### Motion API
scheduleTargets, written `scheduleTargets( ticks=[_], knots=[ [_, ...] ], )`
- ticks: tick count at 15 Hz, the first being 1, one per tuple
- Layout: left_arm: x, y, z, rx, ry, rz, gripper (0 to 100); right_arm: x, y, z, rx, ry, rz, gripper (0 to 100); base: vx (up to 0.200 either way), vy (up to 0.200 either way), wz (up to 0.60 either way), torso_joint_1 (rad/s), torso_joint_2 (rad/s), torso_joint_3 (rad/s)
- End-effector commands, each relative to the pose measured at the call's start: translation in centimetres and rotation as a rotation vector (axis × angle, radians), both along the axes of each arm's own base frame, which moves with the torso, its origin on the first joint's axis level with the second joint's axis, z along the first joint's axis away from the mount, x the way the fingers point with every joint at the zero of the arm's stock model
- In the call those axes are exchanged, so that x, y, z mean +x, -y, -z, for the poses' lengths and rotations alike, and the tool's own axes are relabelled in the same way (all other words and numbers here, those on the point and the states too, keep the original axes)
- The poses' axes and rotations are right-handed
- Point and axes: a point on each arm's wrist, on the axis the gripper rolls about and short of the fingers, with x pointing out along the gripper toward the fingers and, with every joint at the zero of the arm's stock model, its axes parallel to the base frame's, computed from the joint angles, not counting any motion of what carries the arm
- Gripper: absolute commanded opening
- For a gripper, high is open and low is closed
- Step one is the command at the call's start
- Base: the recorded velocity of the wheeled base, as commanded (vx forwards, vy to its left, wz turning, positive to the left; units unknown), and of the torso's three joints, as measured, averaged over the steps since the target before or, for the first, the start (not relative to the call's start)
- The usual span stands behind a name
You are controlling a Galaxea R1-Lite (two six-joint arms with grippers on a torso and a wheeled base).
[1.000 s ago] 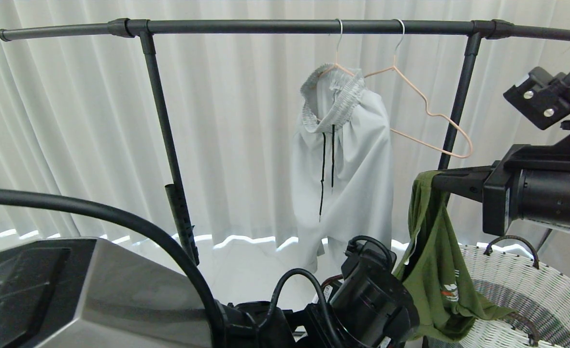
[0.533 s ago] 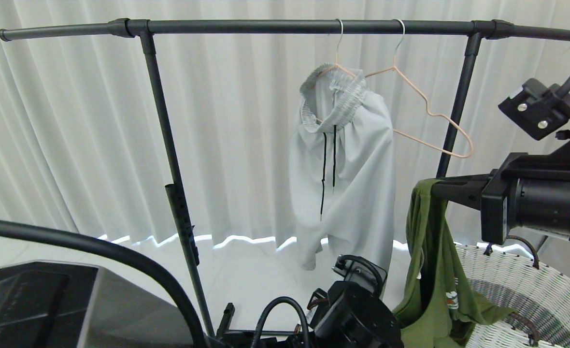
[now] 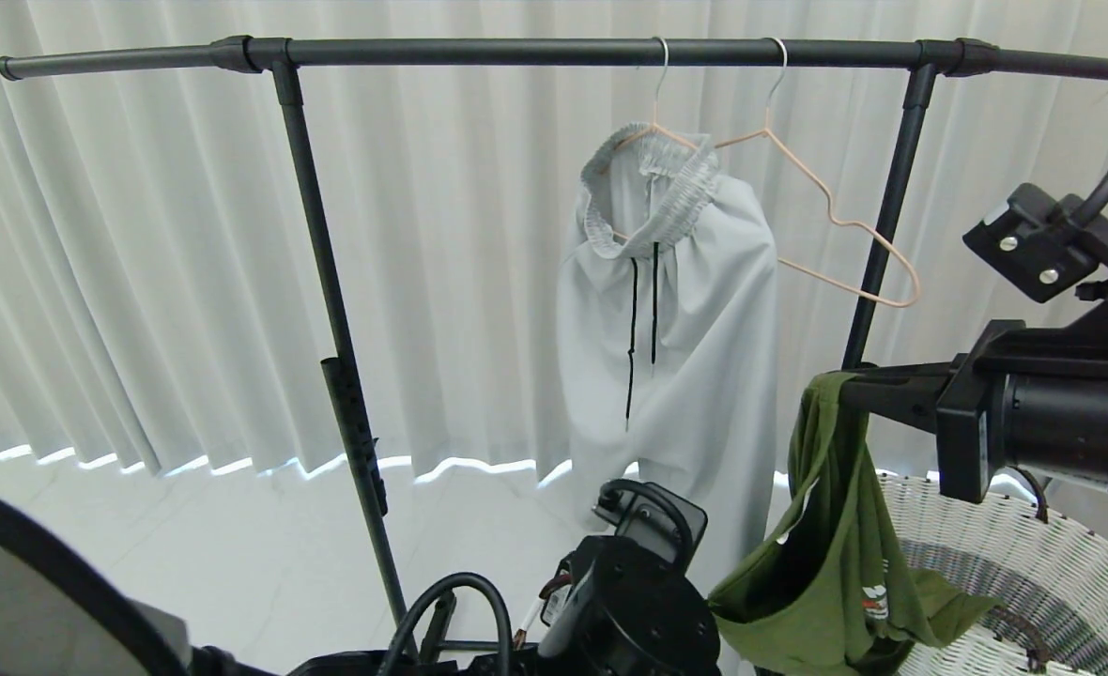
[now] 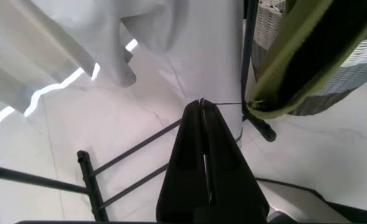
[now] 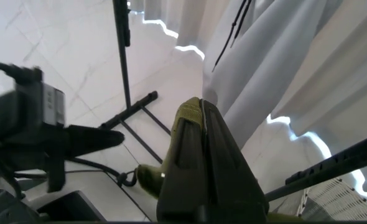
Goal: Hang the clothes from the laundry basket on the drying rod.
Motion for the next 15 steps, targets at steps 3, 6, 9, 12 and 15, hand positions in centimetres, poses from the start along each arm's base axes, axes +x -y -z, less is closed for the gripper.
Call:
scheduleTargets(
  ticks=[3, 6, 9, 12, 15],
  knots=[
    [-0.5, -2.3, -2.2, -0.063, 0.015, -0.026, 0, 0.0, -0.4, 0.7, -0.016, -0.021, -0.015, 0, 0.000, 0.000, 0.00, 0.000, 0.00, 0.000],
    [-1.3, -3.3, -3.7, -0.092, 0.012, 0.005, 0, -0.4, -1.4, 1.1, -0.029, -0.033, -0.063, 0, 0.000, 0.000, 0.00, 0.000, 0.00, 0.000],
    [-3.2, -5.5, -5.5, -0.099, -0.098, 0.172, 0, -0.1, -2.0, 1.3, -0.023, -0.024, -0.076, 0, 0.000, 0.000, 0.00, 0.000, 0.00, 0.000],
    [-4.2, -7.6, -6.3, -0.137, -0.280, 0.385, 0, -0.3, -2.4, 1.4, -0.024, -0.023, -0.096, 0, 0.000, 0.000, 0.00, 0.000, 0.00, 0.000],
    [-3.8, -6.9, -5.7, -0.144, -0.262, 0.376, 0, -0.3, -2.5, 1.4, -0.025, -0.024, -0.101, 0, 0.000, 0.000, 0.00, 0.000, 0.00, 0.000]
  ],
)
